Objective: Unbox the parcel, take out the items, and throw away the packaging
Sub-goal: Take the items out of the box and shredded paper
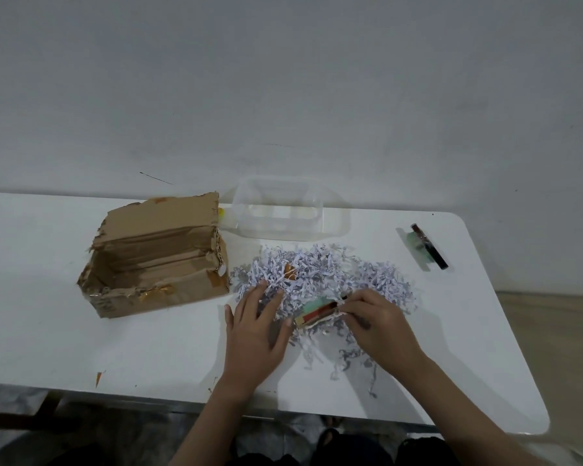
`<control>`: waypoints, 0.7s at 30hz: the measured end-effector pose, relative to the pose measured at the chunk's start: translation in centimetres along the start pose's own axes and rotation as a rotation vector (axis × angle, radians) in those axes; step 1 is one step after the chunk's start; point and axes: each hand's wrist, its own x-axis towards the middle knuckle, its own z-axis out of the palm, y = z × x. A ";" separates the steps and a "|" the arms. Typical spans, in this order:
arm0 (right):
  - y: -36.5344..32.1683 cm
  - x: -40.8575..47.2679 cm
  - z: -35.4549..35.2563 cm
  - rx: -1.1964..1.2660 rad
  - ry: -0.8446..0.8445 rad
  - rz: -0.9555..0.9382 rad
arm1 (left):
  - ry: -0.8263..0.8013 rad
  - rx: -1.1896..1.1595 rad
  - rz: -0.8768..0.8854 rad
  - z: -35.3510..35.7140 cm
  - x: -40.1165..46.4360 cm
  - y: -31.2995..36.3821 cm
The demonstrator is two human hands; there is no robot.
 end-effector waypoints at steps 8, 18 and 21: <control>-1.1 0.1 -3.0 -0.306 -0.188 0.295 | 0.009 0.031 0.002 0.0 0.1 0.1; -2.5 4.0 -1.1 -0.057 -0.204 0.009 | 0.010 0.047 -0.012 -0.1 0.2 0.2; -2.1 4.5 -0.1 -0.102 -0.289 -0.005 | 0.006 0.041 -0.024 -0.2 0.1 0.3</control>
